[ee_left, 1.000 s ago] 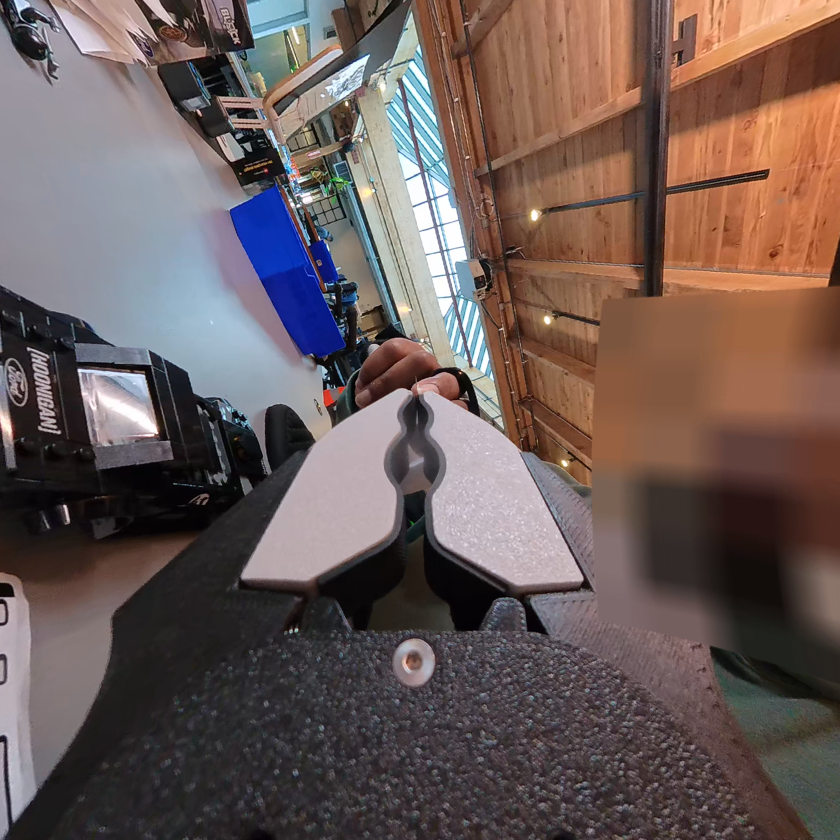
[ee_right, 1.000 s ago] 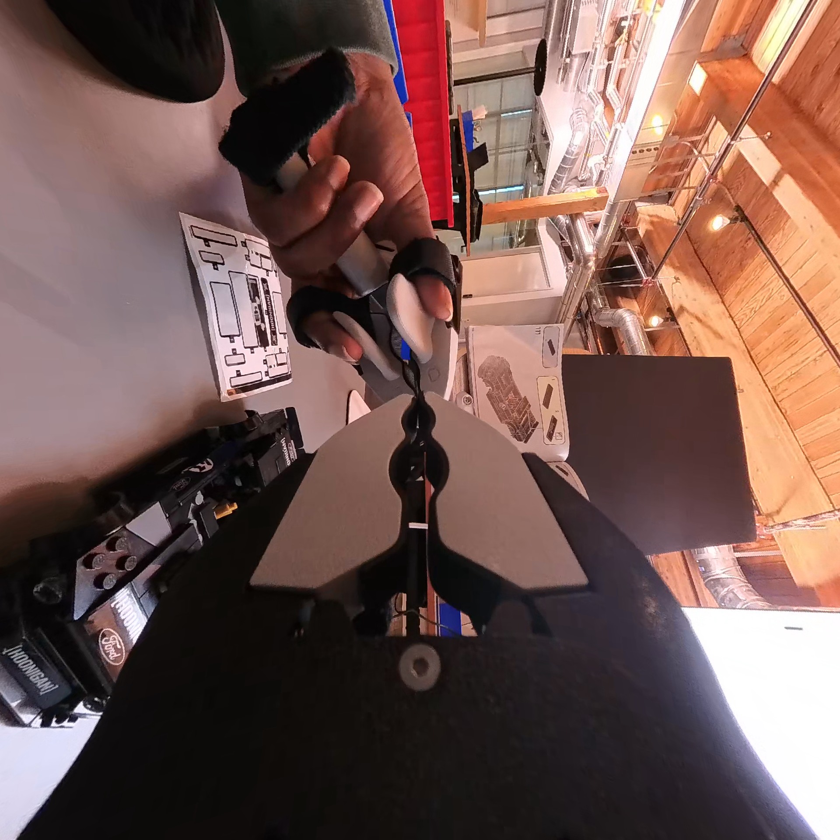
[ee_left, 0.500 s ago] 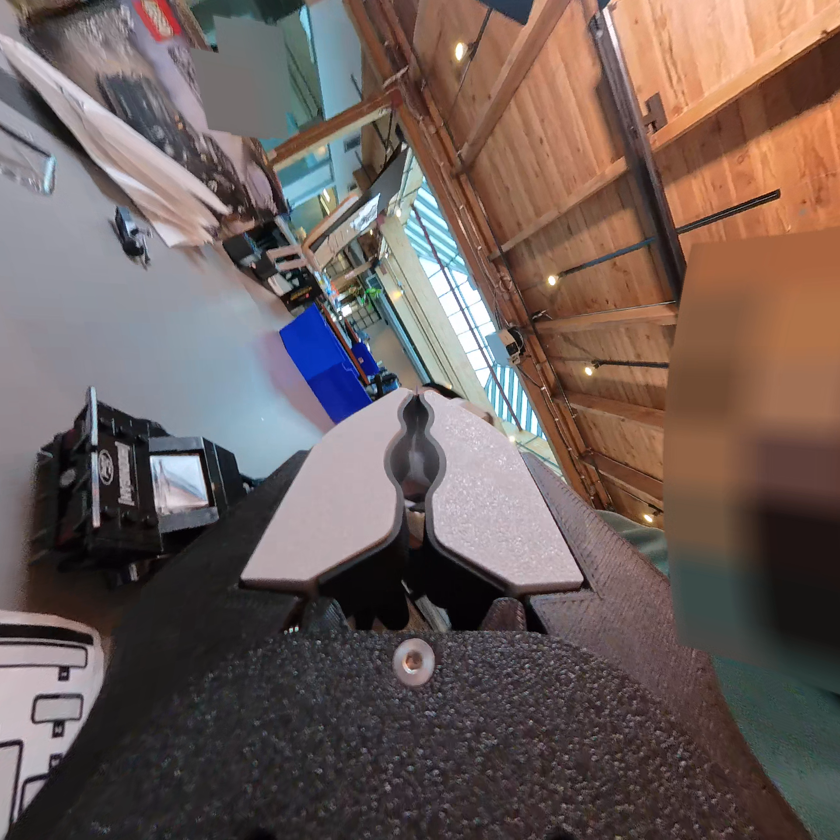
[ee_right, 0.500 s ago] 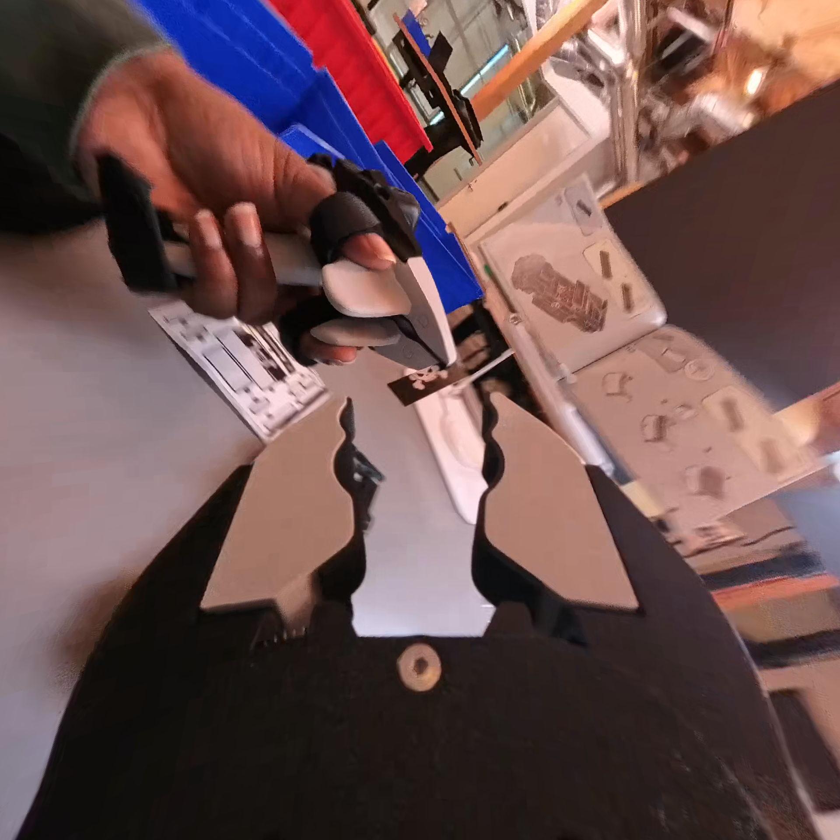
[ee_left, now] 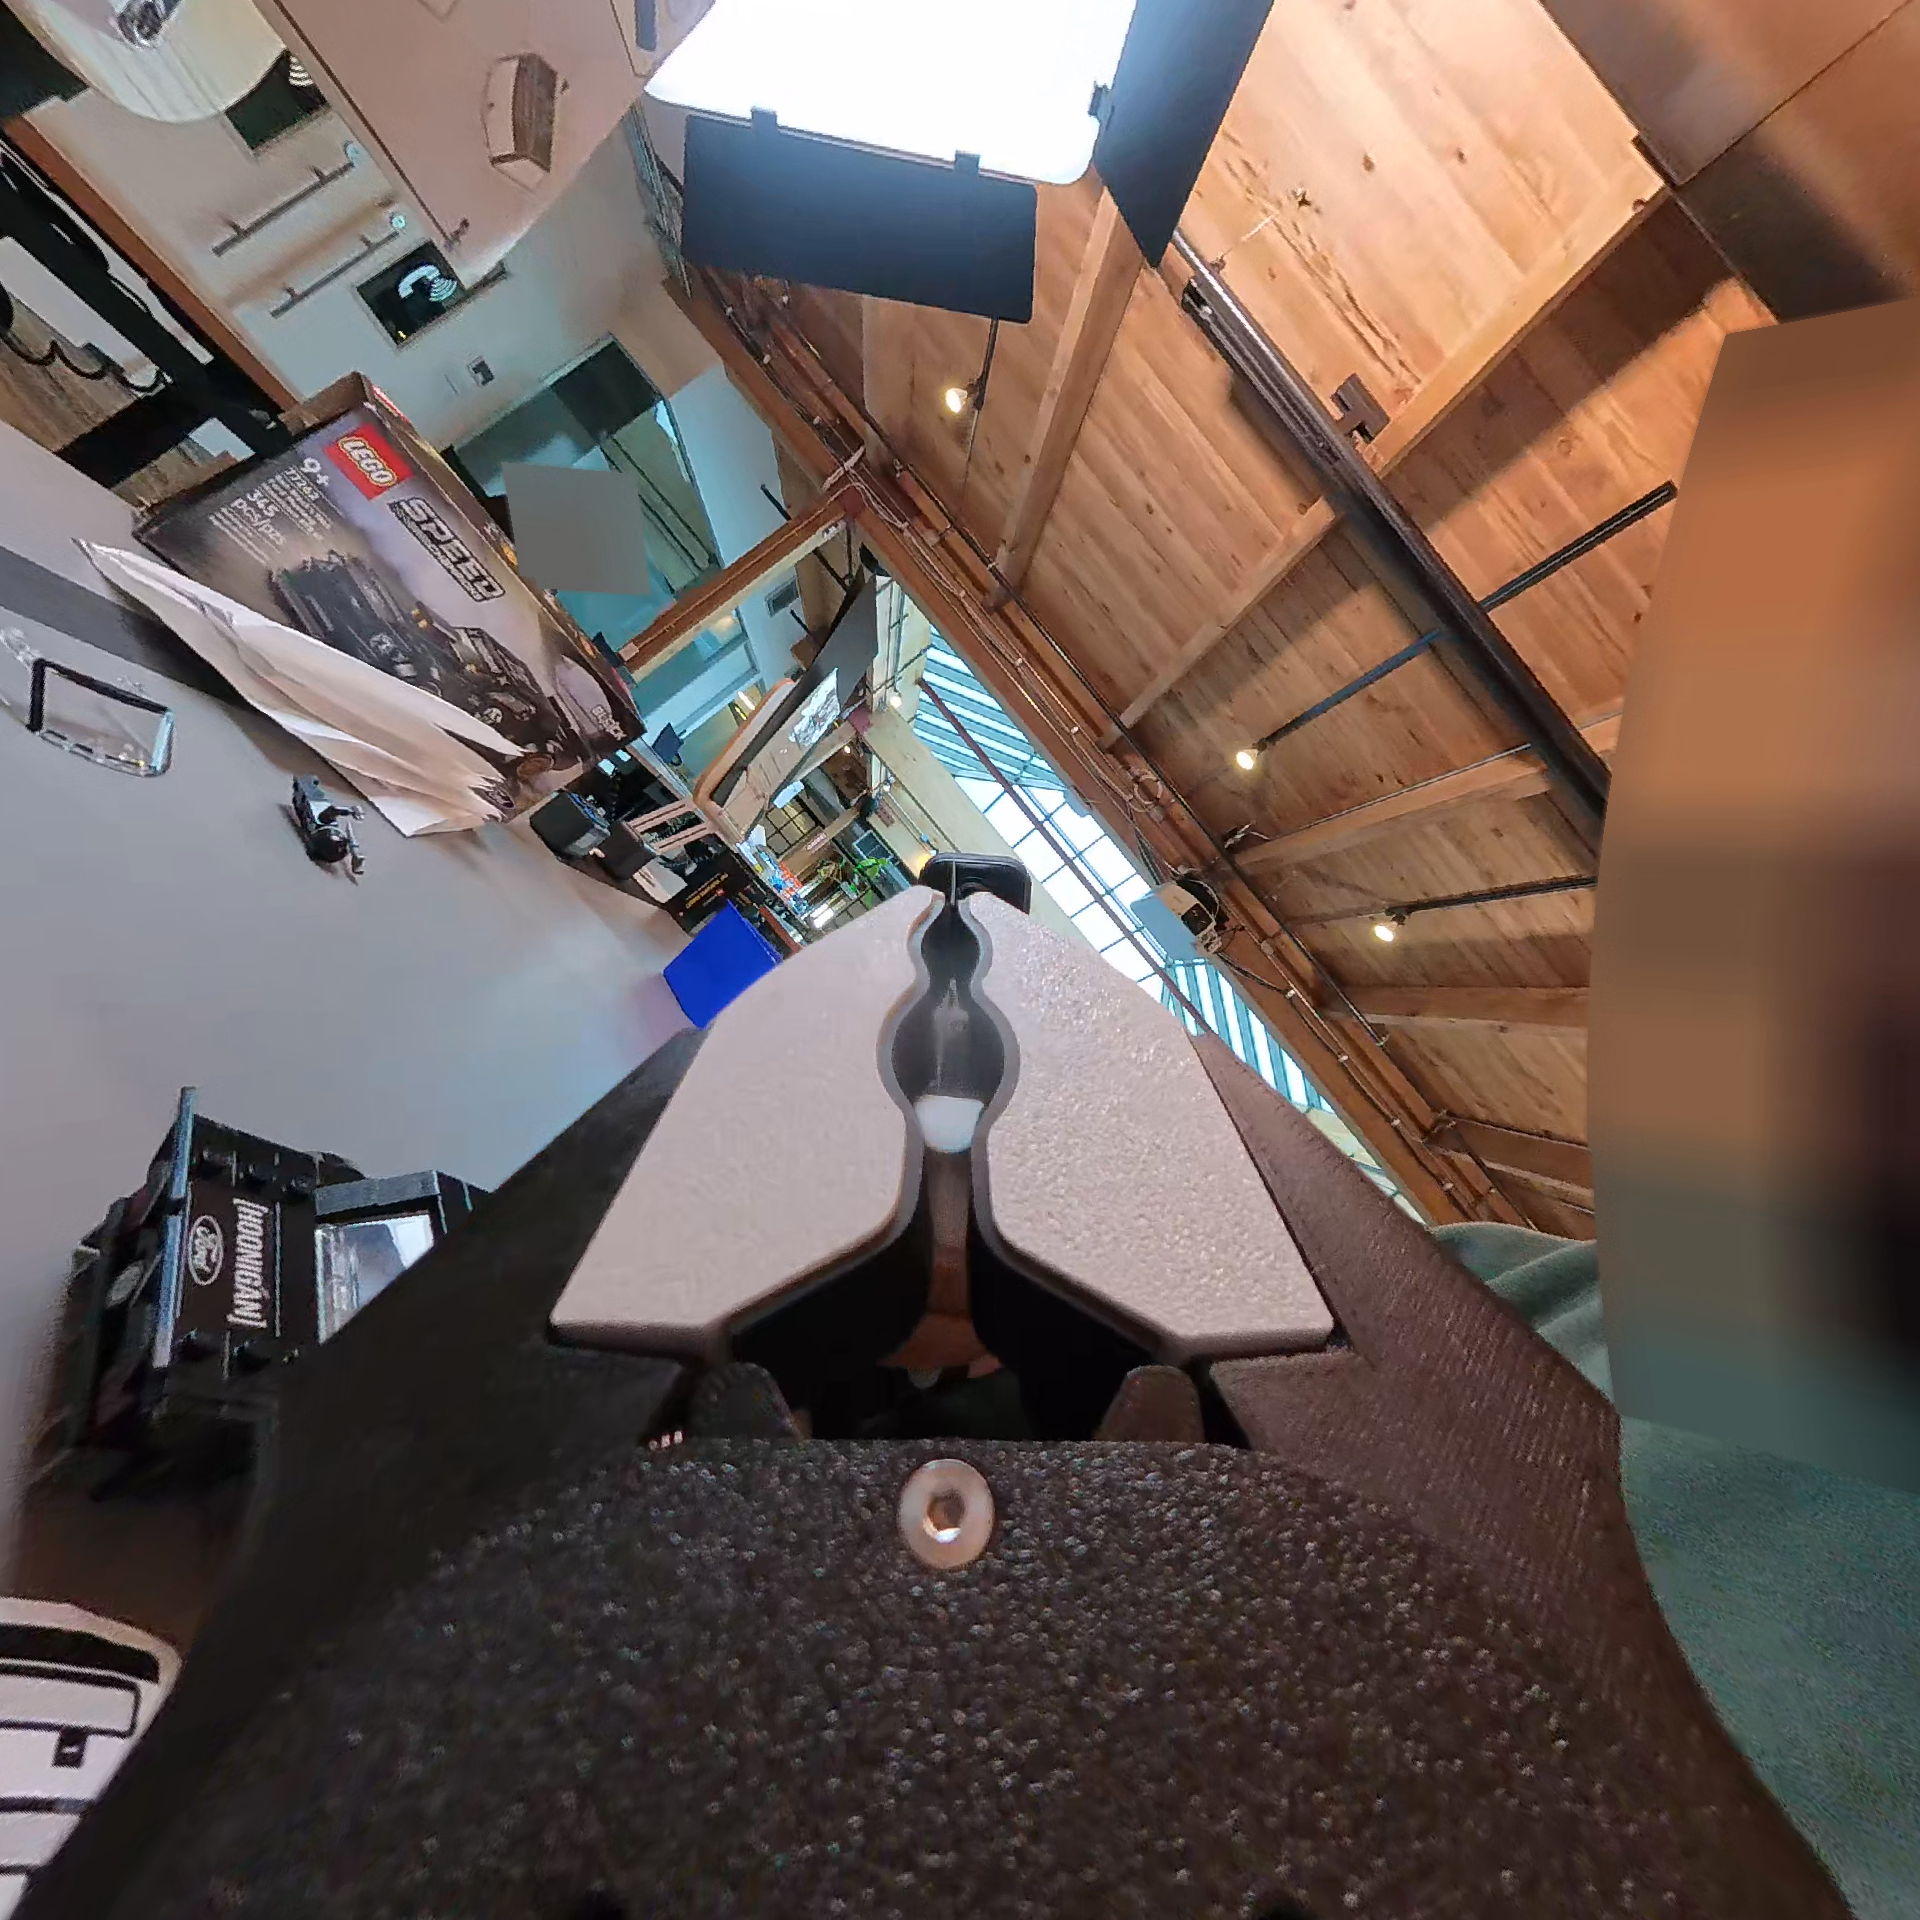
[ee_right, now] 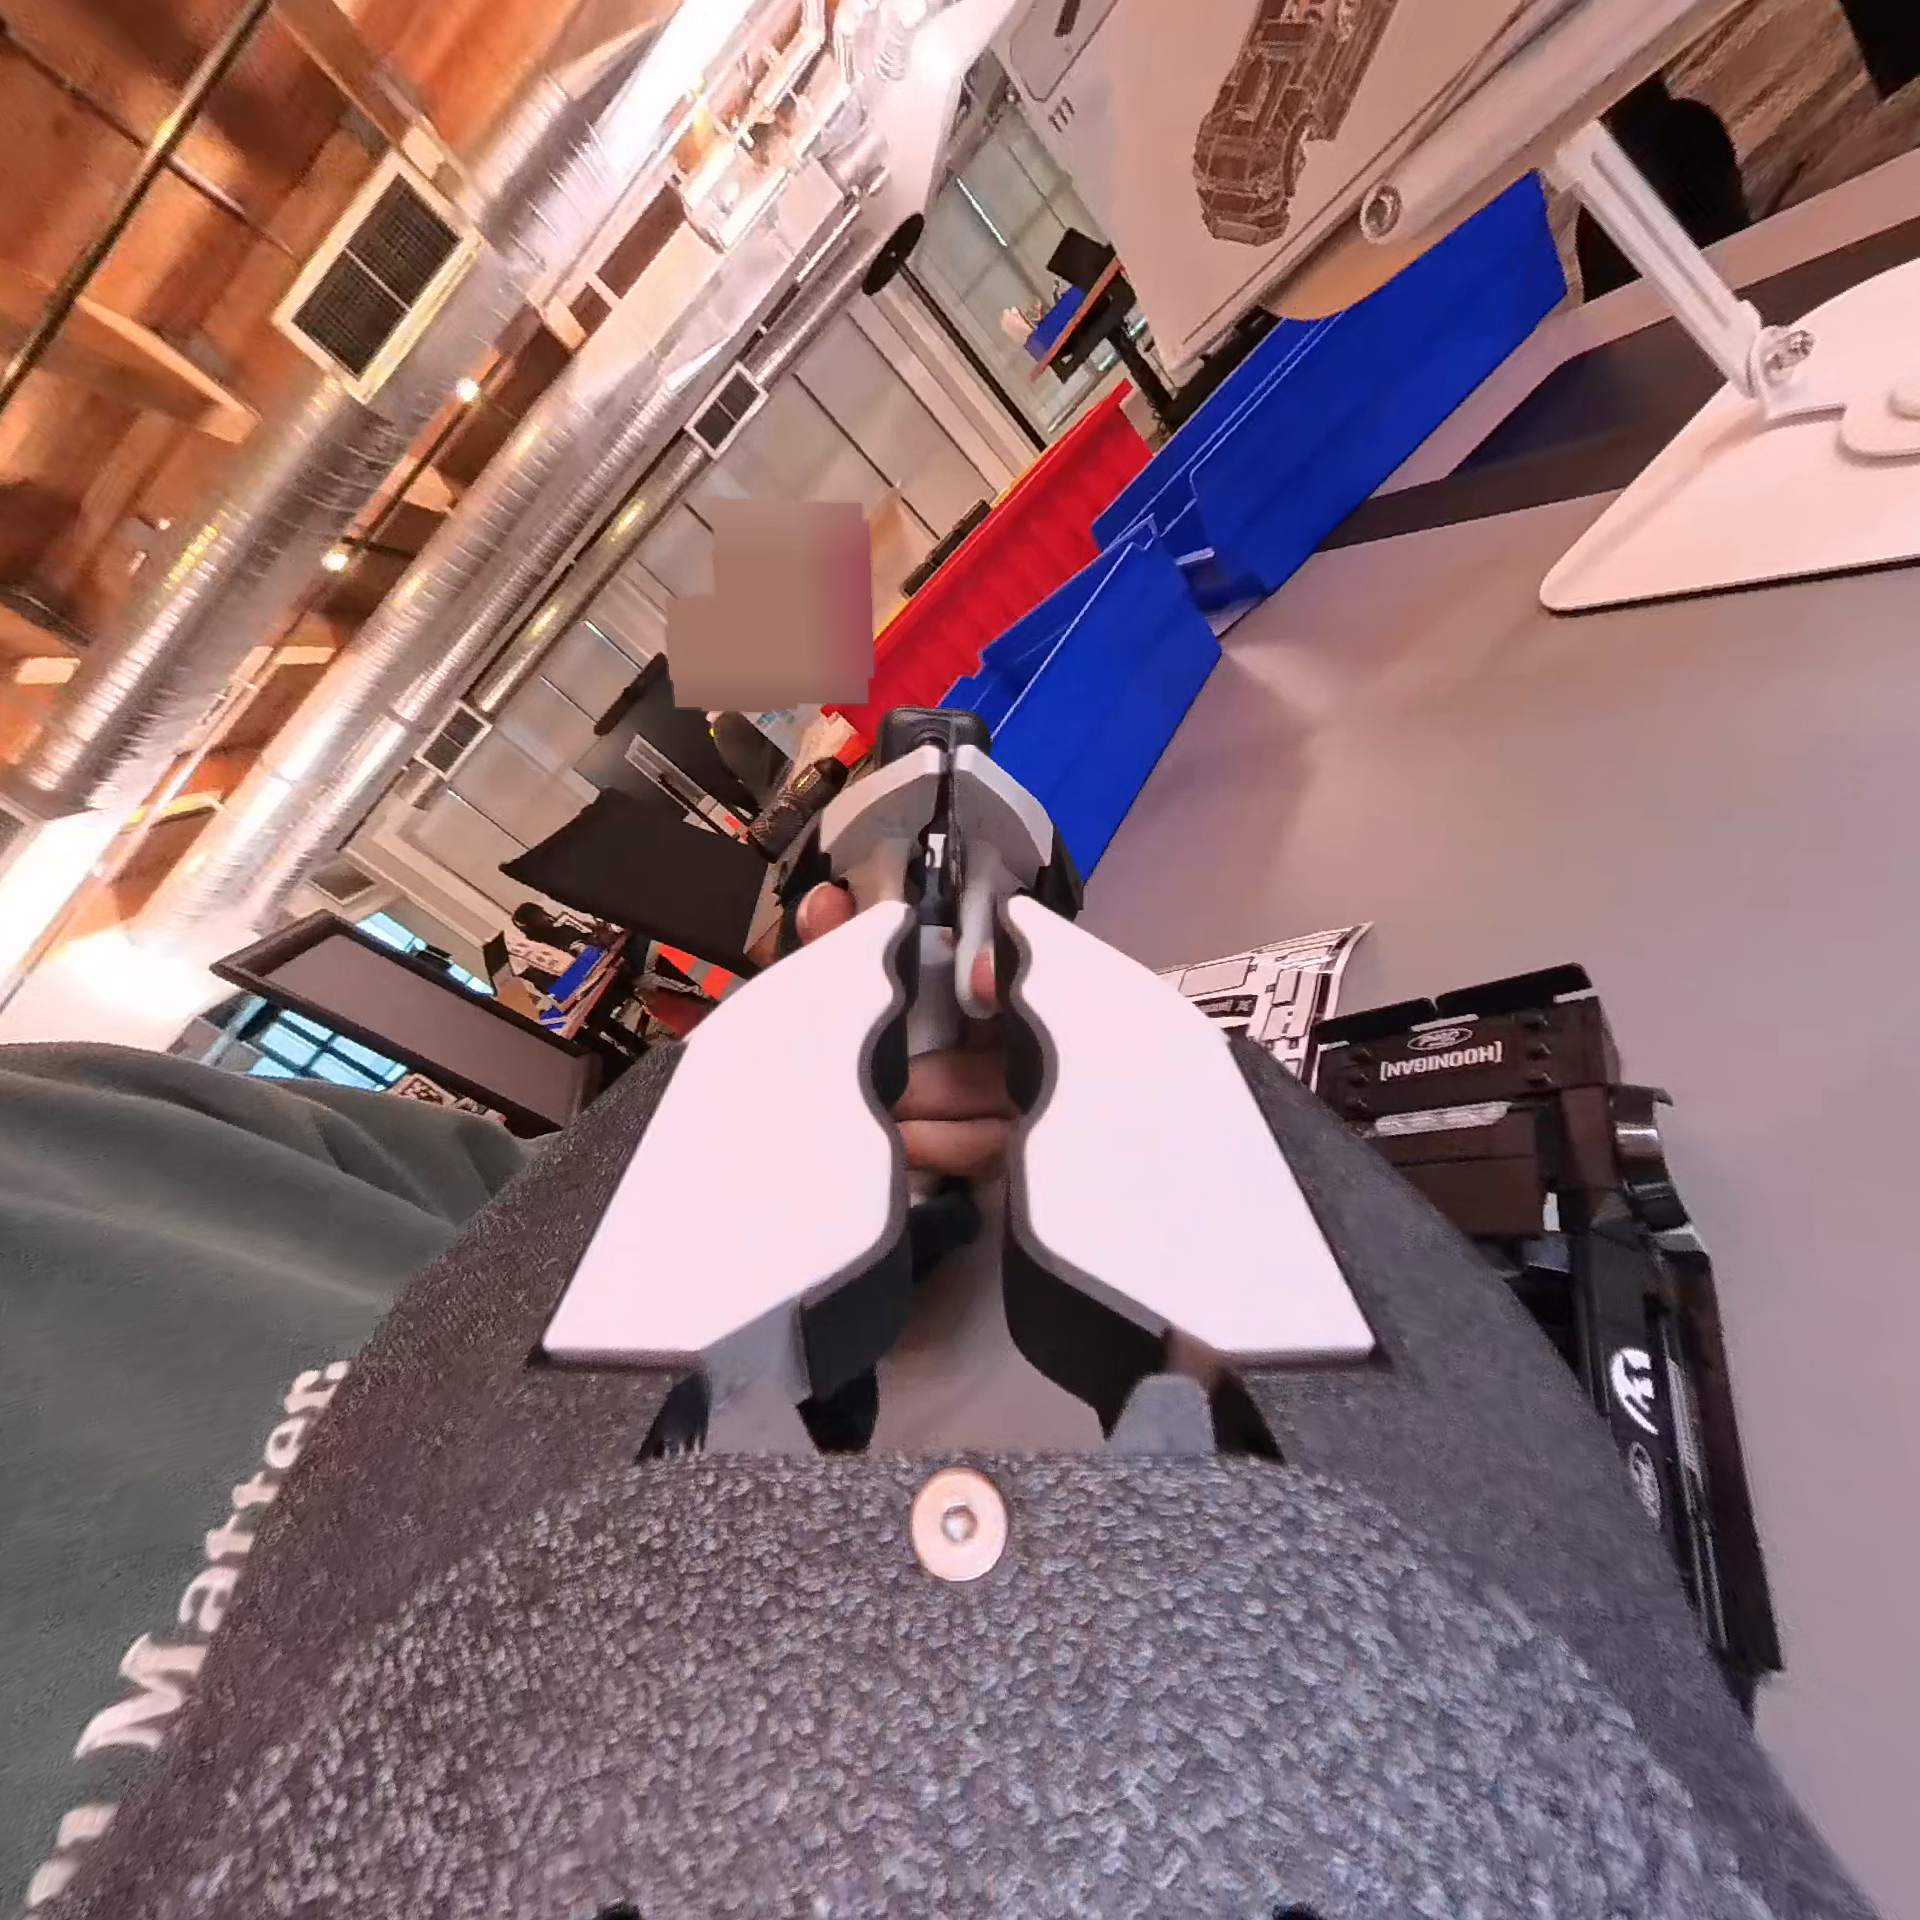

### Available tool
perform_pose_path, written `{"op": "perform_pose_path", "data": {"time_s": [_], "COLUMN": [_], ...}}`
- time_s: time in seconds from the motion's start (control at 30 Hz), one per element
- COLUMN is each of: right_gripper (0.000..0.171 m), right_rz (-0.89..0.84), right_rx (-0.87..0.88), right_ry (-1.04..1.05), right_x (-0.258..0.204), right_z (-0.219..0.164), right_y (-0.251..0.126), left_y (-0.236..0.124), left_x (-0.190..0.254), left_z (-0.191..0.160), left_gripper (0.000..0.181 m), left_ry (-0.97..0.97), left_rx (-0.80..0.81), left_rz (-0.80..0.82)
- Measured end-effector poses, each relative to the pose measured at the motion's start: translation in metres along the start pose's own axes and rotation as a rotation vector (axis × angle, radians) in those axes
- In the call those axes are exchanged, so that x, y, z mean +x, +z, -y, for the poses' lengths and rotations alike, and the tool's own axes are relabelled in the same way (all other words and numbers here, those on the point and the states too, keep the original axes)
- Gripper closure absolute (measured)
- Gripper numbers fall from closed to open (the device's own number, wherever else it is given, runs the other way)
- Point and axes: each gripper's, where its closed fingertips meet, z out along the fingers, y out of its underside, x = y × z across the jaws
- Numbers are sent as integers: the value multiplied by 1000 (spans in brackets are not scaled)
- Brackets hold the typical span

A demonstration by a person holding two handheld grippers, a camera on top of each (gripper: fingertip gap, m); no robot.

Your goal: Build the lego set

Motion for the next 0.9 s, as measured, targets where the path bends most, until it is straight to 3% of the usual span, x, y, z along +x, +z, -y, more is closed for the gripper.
{"op": "perform_pose_path", "data": {"time_s": [0.77,0.87,0.9], "right_gripper": [171,171,171], "right_rz": [16,30,32], "right_rx": [-16,-68,-111], "right_ry": [-20,-56,-77], "right_x": [-1,-2,-2], "right_z": [-2,1,2], "right_y": [1,-3,-5], "left_y": [2,2,2], "left_x": [4,3,2], "left_z": [-3,-7,-9], "left_gripper": [181,180,173], "left_ry": [13,61,110], "left_rx": [-11,-47,-80], "left_rz": [-18,2,20]}}
